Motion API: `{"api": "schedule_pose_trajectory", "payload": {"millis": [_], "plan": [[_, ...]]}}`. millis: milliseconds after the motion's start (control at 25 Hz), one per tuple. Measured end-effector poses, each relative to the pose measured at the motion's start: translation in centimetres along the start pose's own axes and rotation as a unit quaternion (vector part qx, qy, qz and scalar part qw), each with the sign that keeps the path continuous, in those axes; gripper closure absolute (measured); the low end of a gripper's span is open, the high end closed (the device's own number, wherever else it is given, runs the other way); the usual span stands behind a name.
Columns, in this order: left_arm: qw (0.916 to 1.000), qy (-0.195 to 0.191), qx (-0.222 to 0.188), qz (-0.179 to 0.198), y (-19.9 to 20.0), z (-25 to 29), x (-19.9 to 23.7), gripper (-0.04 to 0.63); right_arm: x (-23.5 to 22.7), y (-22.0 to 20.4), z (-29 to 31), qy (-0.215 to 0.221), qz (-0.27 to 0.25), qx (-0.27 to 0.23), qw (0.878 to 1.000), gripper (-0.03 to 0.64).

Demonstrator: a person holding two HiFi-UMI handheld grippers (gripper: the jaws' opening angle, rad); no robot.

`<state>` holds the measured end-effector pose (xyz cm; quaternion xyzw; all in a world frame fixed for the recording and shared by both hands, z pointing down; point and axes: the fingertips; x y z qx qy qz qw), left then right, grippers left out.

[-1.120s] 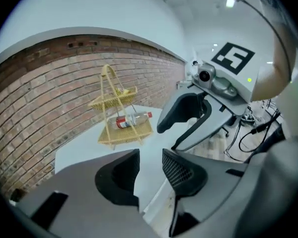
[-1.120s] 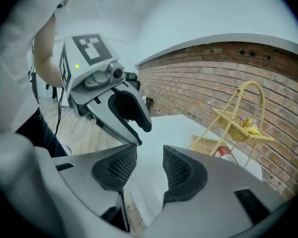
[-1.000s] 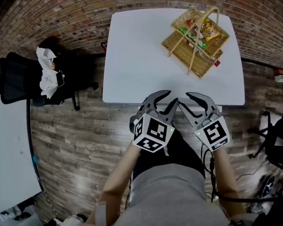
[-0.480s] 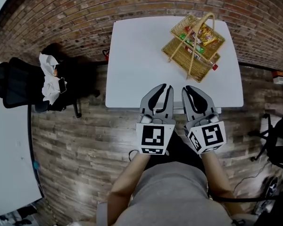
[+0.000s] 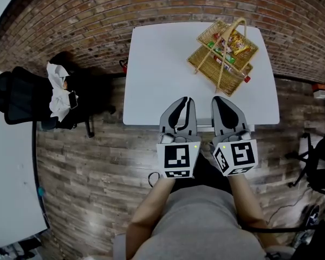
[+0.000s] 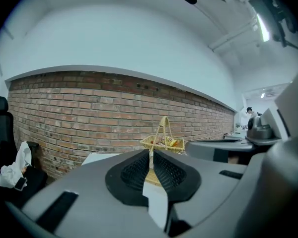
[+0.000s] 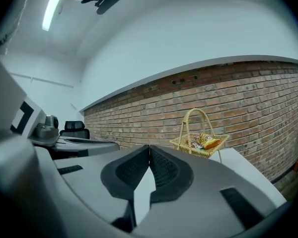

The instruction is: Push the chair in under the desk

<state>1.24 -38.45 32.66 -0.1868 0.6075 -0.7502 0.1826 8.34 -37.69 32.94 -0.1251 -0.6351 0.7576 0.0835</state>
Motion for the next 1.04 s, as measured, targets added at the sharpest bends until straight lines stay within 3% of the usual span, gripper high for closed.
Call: {"api": "schedule_pose_trajectory", "payload": {"millis": [1040], "plan": [[0.9998, -0.012, 0.011, 0.013, -0.3, 0.4, -0.8, 0.558, -0.8, 0.4, -0.4, -0.043, 0.017, -0.001, 0.999, 0.601]]}}
Point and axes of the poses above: the fingertips, and each gripper's own axes: z forward along the fingers, x to its left, y out of its top, and after that the axes turned 6 degrees about -y, right-handed
